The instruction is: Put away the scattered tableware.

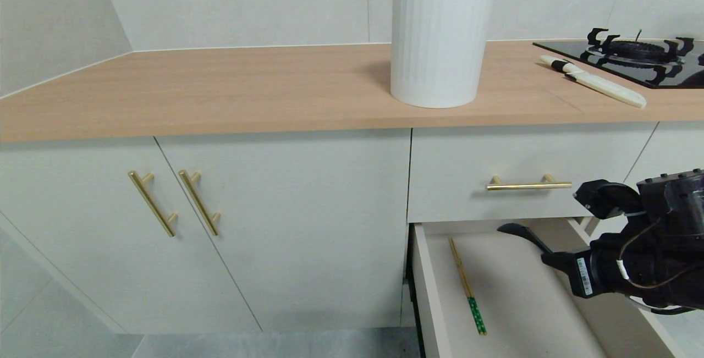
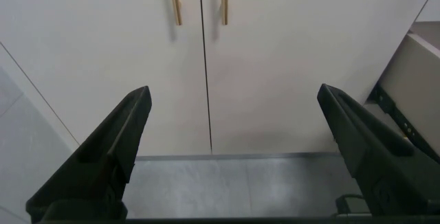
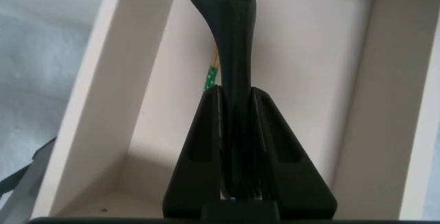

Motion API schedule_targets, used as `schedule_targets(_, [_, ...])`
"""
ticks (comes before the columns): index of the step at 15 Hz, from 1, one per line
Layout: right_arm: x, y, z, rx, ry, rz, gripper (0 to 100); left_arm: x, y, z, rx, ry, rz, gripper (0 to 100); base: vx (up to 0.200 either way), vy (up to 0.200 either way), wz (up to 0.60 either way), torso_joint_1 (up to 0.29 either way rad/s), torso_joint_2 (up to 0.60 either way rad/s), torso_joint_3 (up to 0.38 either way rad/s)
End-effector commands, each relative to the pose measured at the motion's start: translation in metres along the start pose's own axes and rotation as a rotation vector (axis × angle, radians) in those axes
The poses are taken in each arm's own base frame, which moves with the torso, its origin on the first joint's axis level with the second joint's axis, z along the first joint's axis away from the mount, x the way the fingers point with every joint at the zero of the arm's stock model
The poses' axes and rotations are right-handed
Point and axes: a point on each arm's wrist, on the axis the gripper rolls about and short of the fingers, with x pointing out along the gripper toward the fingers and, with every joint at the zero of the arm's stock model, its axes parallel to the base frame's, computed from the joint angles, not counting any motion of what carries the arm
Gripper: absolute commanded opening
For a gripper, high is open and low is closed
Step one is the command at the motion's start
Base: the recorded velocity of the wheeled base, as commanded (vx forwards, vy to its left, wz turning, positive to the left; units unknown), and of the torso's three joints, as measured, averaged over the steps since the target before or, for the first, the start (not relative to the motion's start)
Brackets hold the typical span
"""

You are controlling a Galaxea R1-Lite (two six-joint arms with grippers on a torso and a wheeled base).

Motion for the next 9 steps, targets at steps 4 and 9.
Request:
schedule_targets(4, [0.053, -0.008, -0.01, 0.029, 0.101, -0.035, 0, 0.0, 0.0, 0.0, 0.0, 0.001, 0.0, 100, 0.0, 0.0, 0.0, 0.0, 0.0, 0.0])
schedule_targets(9, [0.091, -0.013, -0.025, 0.054, 0.167, -0.08, 0, 0.0, 0.0, 0.0, 0.0, 0.001, 0.0, 100, 0.0, 0.0, 0.0, 0.0, 0.0, 0.0])
